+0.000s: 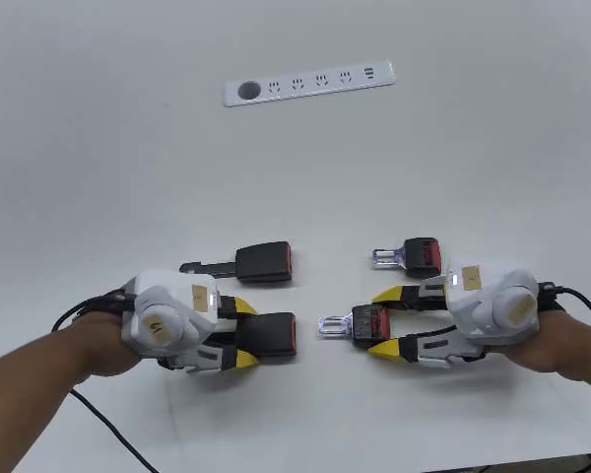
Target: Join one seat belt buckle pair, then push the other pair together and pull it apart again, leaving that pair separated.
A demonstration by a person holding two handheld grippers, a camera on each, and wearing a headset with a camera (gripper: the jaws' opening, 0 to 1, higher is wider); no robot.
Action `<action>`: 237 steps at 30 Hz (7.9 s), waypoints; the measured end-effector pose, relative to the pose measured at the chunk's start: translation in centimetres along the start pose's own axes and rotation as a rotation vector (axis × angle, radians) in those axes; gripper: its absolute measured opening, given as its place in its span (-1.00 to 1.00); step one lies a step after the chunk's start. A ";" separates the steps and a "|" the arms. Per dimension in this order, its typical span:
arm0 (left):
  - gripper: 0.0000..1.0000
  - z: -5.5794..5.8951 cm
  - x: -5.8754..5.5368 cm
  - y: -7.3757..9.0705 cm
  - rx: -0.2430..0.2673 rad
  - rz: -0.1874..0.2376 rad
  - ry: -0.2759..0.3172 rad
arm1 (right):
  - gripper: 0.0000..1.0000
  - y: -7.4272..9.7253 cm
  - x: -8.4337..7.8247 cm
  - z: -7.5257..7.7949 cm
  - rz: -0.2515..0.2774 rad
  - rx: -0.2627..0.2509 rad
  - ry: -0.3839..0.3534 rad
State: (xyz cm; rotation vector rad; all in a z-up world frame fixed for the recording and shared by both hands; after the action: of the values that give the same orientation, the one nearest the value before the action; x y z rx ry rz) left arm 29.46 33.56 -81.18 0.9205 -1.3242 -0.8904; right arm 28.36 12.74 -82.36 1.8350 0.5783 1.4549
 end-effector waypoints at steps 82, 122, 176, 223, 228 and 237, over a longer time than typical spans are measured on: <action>-0.32 -0.2 -0.1 0.1 -0.007 -0.004 -0.028 | -0.29 -4.1 4.7 -1.4 -0.022 0.033 0.024; -0.34 -0.6 -0.7 0.0 -0.040 0.048 -0.056 | -0.33 -4.1 4.1 -1.6 0.066 0.016 0.018; 0.33 -5.8 0.9 4.9 0.183 0.094 0.111 | 0.61 4.2 1.9 4.2 0.079 -0.158 -0.176; -0.30 -8.8 1.7 -0.1 0.043 0.050 -0.002 | -0.27 5.7 -3.3 9.3 -0.129 -0.033 0.014; -0.30 -8.8 1.7 -0.1 0.038 0.054 0.009 | -0.27 5.8 -3.6 9.3 -0.094 -0.030 0.012; -0.30 -9.0 1.7 -0.1 0.031 0.038 0.012 | -0.28 5.7 -3.7 9.4 -0.050 -0.039 -0.010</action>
State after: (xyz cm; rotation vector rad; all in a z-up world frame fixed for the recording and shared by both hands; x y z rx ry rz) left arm 38.50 32.30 -80.84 0.9208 -1.3441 -0.8359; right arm 35.92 4.07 -81.45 1.7842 0.5826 1.4135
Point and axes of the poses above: the centre of the closed fingertips' face, and the gripper's own axes: y roughly backward along the fingers, z roughly to its right, x roughly out of its top, the point moved 6 cm from there along y, roughly backward along the fingers, and after that the axes turned 15 degrees about -z, right-handed, at the moved point
